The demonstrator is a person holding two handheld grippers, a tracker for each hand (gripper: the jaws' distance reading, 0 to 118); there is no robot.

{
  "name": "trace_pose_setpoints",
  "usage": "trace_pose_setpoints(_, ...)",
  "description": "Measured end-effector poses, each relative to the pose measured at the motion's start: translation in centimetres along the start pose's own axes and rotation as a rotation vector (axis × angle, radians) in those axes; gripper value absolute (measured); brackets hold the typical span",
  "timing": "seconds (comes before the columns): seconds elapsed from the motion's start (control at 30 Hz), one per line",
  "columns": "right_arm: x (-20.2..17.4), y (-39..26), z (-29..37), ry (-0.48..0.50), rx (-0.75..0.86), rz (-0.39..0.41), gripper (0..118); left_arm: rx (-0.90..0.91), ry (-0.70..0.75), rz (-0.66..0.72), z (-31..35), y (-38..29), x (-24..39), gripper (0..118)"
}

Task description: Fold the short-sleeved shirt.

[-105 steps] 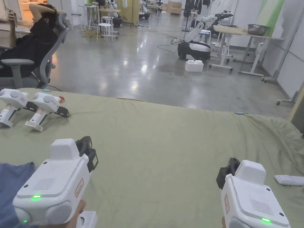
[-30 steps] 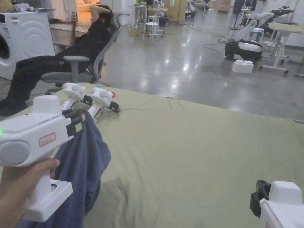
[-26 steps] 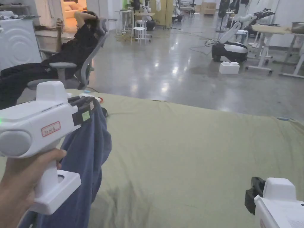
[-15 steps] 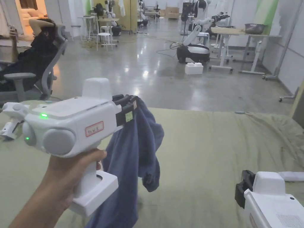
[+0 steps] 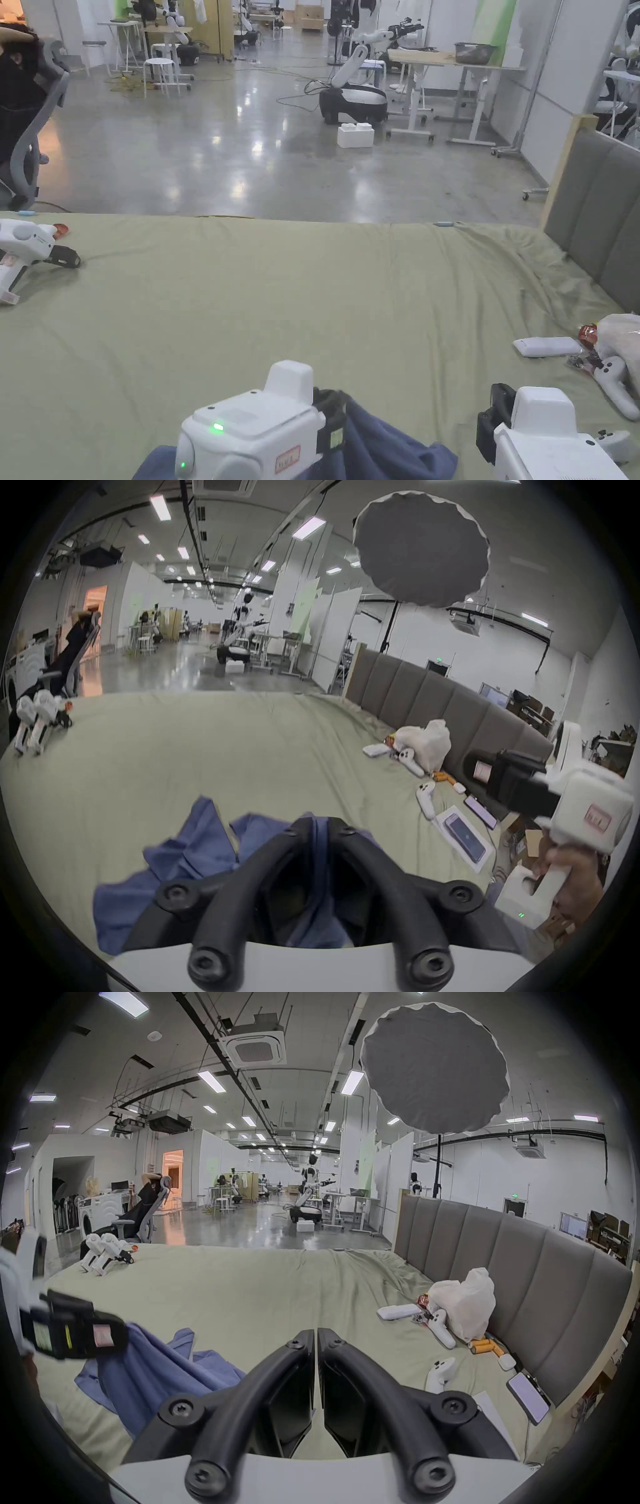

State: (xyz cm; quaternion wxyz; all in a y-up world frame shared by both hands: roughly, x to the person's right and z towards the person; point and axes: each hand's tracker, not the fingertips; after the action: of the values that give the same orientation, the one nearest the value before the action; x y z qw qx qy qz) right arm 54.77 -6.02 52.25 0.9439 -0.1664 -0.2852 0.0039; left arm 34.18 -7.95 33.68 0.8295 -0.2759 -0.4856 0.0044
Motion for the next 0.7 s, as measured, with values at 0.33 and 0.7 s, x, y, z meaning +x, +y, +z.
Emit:
trace_pose_setpoints(0.33,-4.7,1.7,-0.3,0.084,0.039,-0.004,2,0.206,0.22,-0.032,7.1,1.7,-3.6,80)
trace_pose_setpoints(0.7,-10.6,5.0,-1.0,0.089,0.176,-0.085,2,0.41,0.555,-0.118,12.5,3.1,-7.1,12)
